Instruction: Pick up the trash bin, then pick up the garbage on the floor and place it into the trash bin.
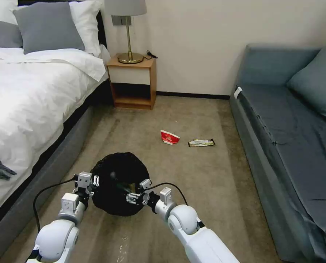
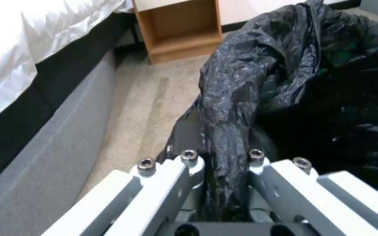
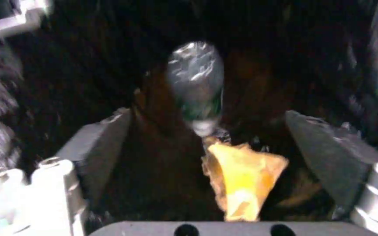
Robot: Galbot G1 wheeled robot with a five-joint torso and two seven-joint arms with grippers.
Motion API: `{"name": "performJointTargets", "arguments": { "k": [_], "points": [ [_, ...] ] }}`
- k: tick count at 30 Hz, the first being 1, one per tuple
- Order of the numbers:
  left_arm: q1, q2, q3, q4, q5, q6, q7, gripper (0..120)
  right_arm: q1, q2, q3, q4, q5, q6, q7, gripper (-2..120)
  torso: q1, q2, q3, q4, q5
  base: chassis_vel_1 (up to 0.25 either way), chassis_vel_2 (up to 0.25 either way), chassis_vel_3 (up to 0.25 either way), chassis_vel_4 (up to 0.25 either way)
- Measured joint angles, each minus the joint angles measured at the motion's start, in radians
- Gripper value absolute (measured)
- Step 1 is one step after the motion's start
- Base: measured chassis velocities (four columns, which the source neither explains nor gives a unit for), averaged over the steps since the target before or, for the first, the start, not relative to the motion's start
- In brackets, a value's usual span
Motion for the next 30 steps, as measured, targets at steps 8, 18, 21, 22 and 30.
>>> {"name": "performJointTargets", "arguments": {
  "k": [8, 18, 21, 22, 30],
  "points": [
    [-0.001, 0.003, -0.005, 0.017, -0.005, -0.016, 0.001, 4, -0.025, -0.016, 0.042, 0.088, 0.056, -0.013, 0.03, 100, 0.0, 0.0, 0.0, 0.0, 0.0001, 0.0, 0.0, 0.0, 0.0],
    [-0.012, 0.006, 0.002, 0.033, -0.001, -0.019, 0.0, 4, -0.078, -0.05, 0.102, 0.207, 0.121, -0.016, 0.099, 100, 0.0, 0.0, 0.0, 0.0, 0.0001, 0.0, 0.0, 0.0, 0.0],
    [-0.015, 0.009, 0.001, 0.034, 0.002, -0.021, 0.0, 4, -0.109, -0.069, 0.129, 0.24, 0.121, -0.013, 0.118, 100, 0.0, 0.0, 0.0, 0.0, 0.0002, 0.0, 0.0, 0.0, 0.0],
    [-0.016, 0.012, -0.001, 0.036, 0.003, -0.023, 0.0, 4, -0.13, -0.08, 0.143, 0.252, 0.115, -0.009, 0.129, 100, 0.0, 0.0, 0.0, -0.0001, 0.0002, 0.0, 0.0, 0.0, 0.0],
    [-0.009, 0.02, -0.013, 0.037, 0.006, -0.032, -0.001, 4, -0.227, -0.107, 0.213, 0.292, 0.051, 0.021, 0.2, 100, 0.0, 0.0, 0.0, 0.0, 0.0002, 0.0, 0.0, 0.0, 0.0]
  ]
}}
